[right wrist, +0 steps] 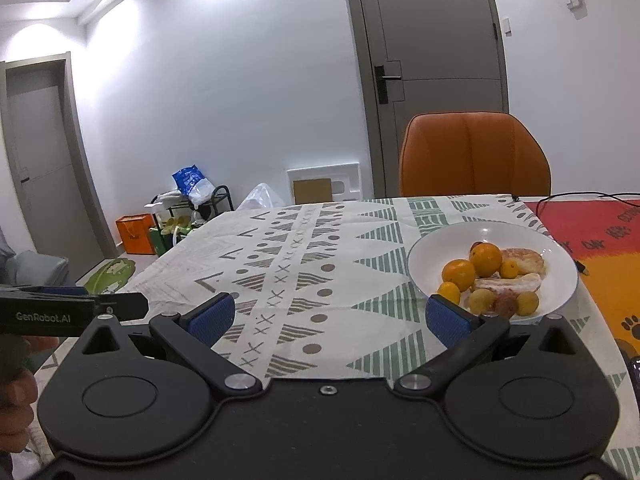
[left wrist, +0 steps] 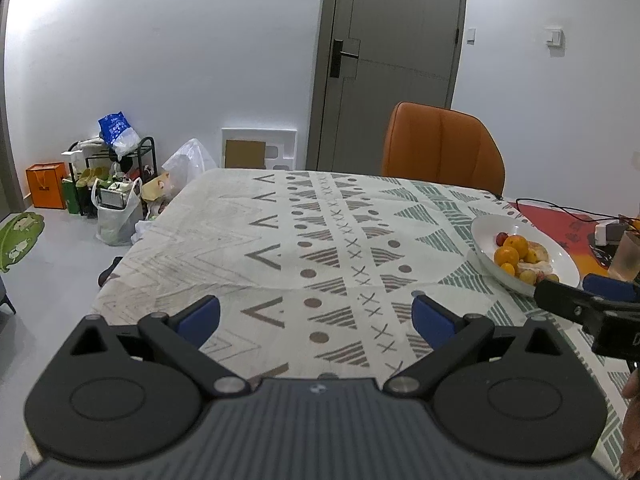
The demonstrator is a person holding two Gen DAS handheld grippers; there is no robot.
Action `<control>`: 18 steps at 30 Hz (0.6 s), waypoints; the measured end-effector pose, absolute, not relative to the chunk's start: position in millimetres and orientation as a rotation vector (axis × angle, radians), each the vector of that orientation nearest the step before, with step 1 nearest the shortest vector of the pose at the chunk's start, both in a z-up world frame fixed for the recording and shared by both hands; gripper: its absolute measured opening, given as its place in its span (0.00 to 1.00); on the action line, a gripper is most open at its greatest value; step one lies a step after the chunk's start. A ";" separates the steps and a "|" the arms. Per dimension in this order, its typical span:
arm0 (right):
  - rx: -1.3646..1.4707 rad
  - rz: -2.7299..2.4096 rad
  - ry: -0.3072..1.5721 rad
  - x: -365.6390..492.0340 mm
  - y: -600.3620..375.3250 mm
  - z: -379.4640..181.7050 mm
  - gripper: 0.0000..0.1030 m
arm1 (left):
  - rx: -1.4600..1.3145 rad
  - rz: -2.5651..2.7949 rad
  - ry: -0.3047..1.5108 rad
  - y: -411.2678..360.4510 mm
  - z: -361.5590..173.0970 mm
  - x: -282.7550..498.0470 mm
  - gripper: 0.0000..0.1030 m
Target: Organize fruits
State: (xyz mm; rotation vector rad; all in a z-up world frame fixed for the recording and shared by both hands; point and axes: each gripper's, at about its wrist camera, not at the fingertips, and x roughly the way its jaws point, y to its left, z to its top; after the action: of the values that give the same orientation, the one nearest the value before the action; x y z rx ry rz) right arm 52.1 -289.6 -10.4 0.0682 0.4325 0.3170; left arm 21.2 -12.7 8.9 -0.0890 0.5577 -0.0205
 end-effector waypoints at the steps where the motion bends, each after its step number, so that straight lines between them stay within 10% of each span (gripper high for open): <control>1: 0.067 0.316 0.432 50.0 -289.9 -10.7 1.00 | -0.087 -0.019 0.560 -11.8 8.4 19.7 0.98; 18: 0.083 0.264 0.442 36.7 -308.6 -18.0 1.00 | -0.087 -0.031 0.582 -12.4 5.2 13.0 0.98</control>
State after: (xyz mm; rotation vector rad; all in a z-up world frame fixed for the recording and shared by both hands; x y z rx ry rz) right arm 36.7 -308.6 -18.0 0.0832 0.4422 0.2636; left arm 13.0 -12.4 5.2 -0.0866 0.5819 -0.0309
